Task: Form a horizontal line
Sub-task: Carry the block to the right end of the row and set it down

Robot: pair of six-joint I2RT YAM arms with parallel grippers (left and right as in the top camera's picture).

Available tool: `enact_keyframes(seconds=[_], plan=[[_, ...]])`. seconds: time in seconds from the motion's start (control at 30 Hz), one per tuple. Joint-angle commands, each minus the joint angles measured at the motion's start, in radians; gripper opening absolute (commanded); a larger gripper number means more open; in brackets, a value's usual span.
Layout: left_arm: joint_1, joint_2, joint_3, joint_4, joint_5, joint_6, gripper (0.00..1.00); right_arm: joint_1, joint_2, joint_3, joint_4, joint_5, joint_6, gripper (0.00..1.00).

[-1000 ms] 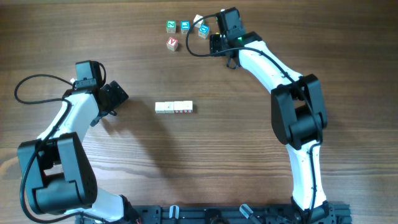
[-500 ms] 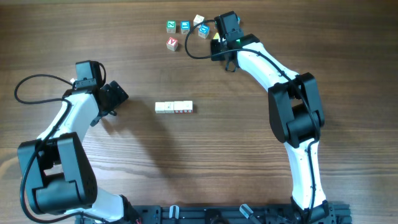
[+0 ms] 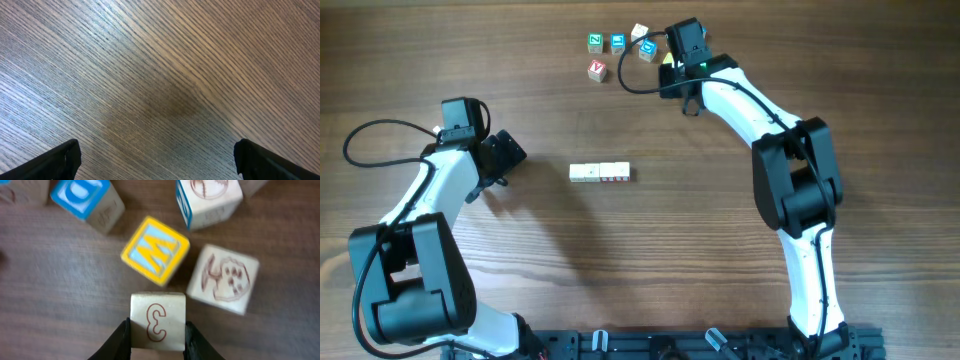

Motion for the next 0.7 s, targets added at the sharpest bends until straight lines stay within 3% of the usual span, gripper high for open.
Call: enact_keyframes(seconds=[0.0, 0.17, 0.37, 0.67], plan=[[0.006, 0.005, -0.006, 0.0, -0.006, -0.01, 1.0, 0.002, -0.116, -0.005, -0.052, -0.013, -0.001, 0.25], [0.006, 0.005, -0.006, 0.0, -0.006, -0.01, 1.0, 0.002, -0.243, -0.005, -0.232, -0.102, 0.002, 0.24], [0.006, 0.005, -0.006, 0.0, -0.006, -0.01, 1.0, 0.008, -0.257, -0.028, -0.48, -0.279, 0.003, 0.23], [0.006, 0.005, -0.006, 0.0, -0.006, -0.01, 1.0, 0.1, -0.257, -0.22, -0.461, -0.278, 0.098, 0.23]])
